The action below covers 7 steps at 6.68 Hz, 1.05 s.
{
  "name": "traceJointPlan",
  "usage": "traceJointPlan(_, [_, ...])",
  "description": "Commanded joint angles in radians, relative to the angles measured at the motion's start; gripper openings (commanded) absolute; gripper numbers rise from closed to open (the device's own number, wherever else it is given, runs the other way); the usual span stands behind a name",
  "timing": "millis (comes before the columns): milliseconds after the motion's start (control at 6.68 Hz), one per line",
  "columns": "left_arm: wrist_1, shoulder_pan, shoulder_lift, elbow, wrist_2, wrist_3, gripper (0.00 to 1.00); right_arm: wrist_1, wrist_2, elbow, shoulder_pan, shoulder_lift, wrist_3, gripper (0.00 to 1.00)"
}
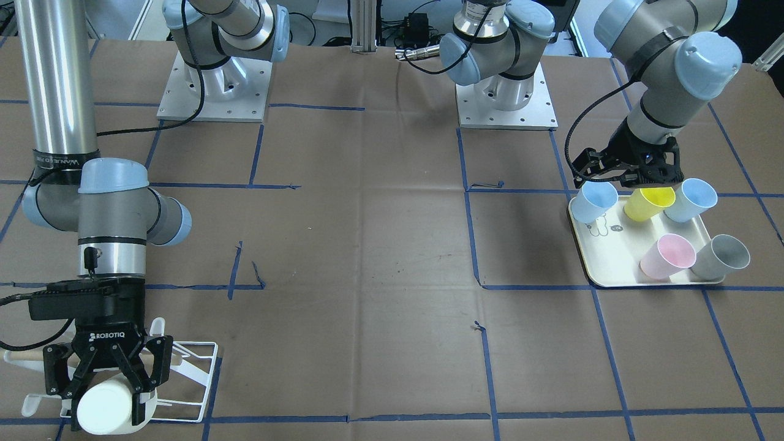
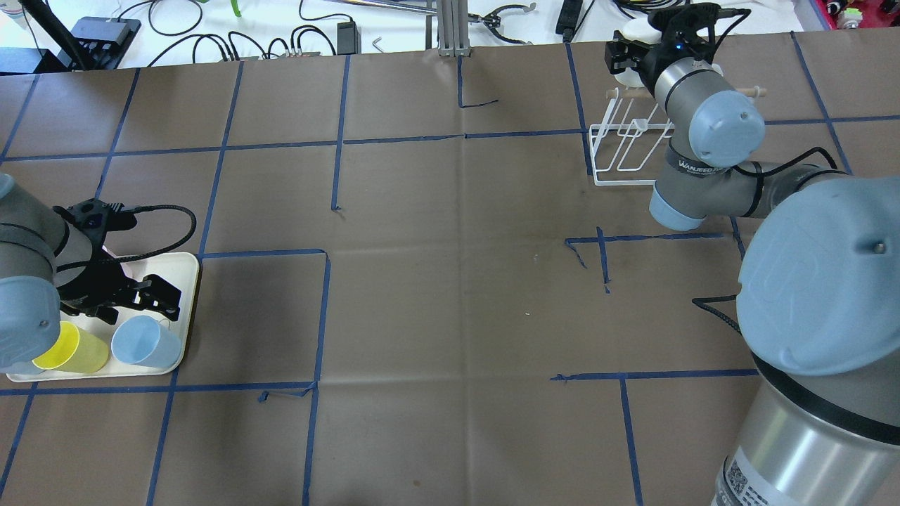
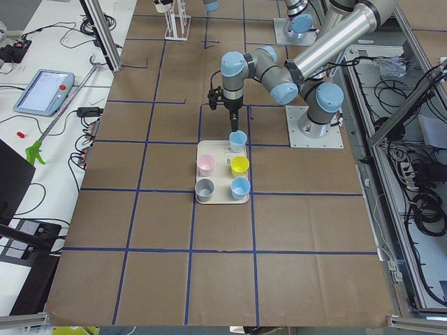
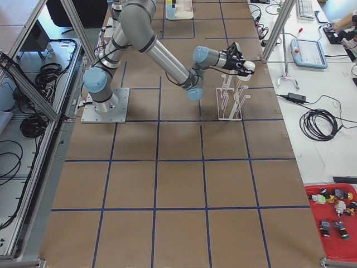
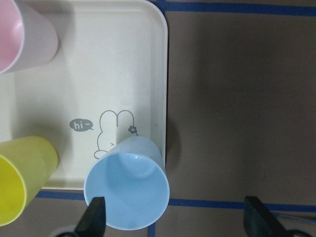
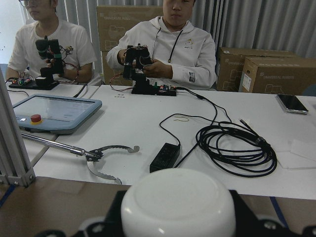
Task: Transfer IKEA cup to right arm and place on rack
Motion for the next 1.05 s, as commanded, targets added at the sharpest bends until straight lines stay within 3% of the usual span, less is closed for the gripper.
traceJointPlan(0, [0.024, 0.002, -0.042, -0.021, 0.003, 0.021, 0.97, 0.006, 0.0, 0.02, -0.001, -0.008, -0.002, 1.0])
traceJointPlan(300, [0.093, 0.002, -0.105, -0.024, 0.027, 0.021, 0.98, 0.008, 0.0, 0.016, -0.001, -0.028, -0.002, 1.0])
traceJointPlan(599, [0.091, 0.005, -0.105, -0.035, 0.055, 0.024, 0.98, 0.017, 0.0, 0.02, 0.007, -0.102, 0.003, 1.0])
traceJointPlan(749, [0.09, 0.043, -0.105, -0.04, 0.053, 0.034, 0.9, 0.04, 0.0, 0.029, 0.022, -0.148, 0.003, 1.0])
traceJointPlan(899, [0.081, 0.071, -0.103, -0.04, 0.052, 0.06, 0.55, 0.074, 0.0, 0.04, 0.054, -0.191, 0.004, 1.0])
